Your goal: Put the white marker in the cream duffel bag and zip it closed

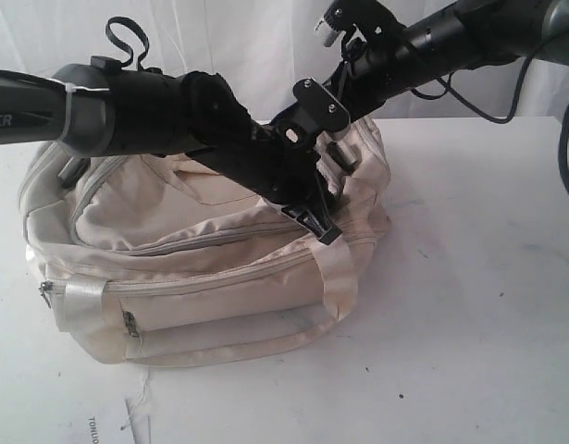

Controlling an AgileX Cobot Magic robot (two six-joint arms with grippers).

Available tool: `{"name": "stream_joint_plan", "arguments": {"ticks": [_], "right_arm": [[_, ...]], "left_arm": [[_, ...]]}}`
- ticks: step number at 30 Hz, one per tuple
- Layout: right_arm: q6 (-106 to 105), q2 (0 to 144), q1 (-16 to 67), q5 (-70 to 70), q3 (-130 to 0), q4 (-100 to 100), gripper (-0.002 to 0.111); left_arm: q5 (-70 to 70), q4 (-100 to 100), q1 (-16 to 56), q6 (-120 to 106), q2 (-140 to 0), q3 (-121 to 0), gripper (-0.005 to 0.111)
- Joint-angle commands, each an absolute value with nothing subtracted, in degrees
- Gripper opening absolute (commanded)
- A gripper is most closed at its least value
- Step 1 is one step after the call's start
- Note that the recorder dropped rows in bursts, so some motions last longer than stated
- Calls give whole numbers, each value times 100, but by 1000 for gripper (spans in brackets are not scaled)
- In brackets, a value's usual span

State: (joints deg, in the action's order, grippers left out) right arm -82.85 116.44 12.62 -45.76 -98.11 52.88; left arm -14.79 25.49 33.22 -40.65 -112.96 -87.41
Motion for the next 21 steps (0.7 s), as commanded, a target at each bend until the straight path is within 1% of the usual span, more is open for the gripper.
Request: {"name": "stream_joint_plan", "arguments": {"ticks": [1,5,7,8,14,19,20,21], "right_arm": [[-7910,11481,1246,-4702,-9864,5548,29],[-7676,11472,1246,-4702,-9864,5468,45],[-7449,11434,1246,-4713,-9864,5273,51],[-7358,11408,1246,-4713,-9864,5190,51],[-6785,11175,1246,-4728,-9864,4380,51],[-6001,10862,1246,-5072,-9864,3480,51],[-5915,10792,1246,-5177,-9864,3320,51],[-5795,10720,1246,-5258,-9864,3138,50]], "left_arm": [[-1779,2545,3329,-4018,-11298,-8678,29],[-1779,2560,3329,-3953,-11298,-8678,52],[-1779,2560,3329,-3912,-11287,-8678,61],[-1779,2560,3329,-3912,-11260,-8678,63],[-1832,2275,3329,-3912,-11108,-8678,63],[-2339,1192,3329,-3731,-11002,-8678,63],[-2460,986,3329,-3558,-10966,-8678,62],[-2622,768,3329,-3255,-10911,-8678,58]]}}
